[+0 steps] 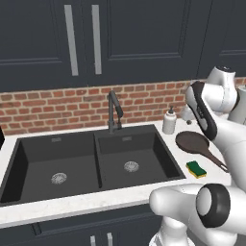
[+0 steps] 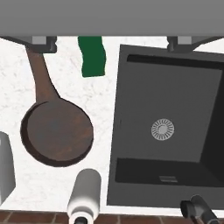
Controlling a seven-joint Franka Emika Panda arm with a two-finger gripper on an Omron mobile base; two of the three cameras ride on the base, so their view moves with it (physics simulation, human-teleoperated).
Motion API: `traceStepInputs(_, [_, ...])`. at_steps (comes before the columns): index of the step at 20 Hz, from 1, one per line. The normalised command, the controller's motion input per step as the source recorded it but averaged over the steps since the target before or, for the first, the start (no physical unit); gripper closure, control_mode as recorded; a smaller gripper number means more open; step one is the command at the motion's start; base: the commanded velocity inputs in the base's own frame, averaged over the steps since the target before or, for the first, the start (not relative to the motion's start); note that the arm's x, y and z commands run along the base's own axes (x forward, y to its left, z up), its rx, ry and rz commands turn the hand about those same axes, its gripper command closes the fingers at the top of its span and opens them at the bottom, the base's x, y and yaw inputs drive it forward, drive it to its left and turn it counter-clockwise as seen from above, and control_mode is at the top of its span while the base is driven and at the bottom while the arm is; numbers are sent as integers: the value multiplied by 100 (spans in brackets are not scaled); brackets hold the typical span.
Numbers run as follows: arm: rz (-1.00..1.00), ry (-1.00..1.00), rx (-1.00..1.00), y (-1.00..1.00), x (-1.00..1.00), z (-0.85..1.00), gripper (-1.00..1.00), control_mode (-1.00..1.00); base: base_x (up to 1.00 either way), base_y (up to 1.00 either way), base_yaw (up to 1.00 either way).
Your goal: Pick the pan and sponge and place them into the sink. Then turn on the water.
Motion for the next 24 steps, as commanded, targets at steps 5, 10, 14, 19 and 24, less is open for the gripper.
traceStepInputs(5, [0, 0, -6, -51, 0, -38, -100, -100, 0, 0, 0])
traceStepInputs(10, [0, 1, -5, -48, 0, -34, -100, -100, 0, 0, 0])
traceStepInputs(14, [0, 10, -7, -31, 0, -18, -100, -100, 0, 0, 0])
traceStepInputs(19, [0, 11, -6, -26, 0, -24, -100, -100, 0, 0, 0])
traceStepInputs(24, [14, 8, -2, -35, 0, -46, -100, -100, 0, 0, 0])
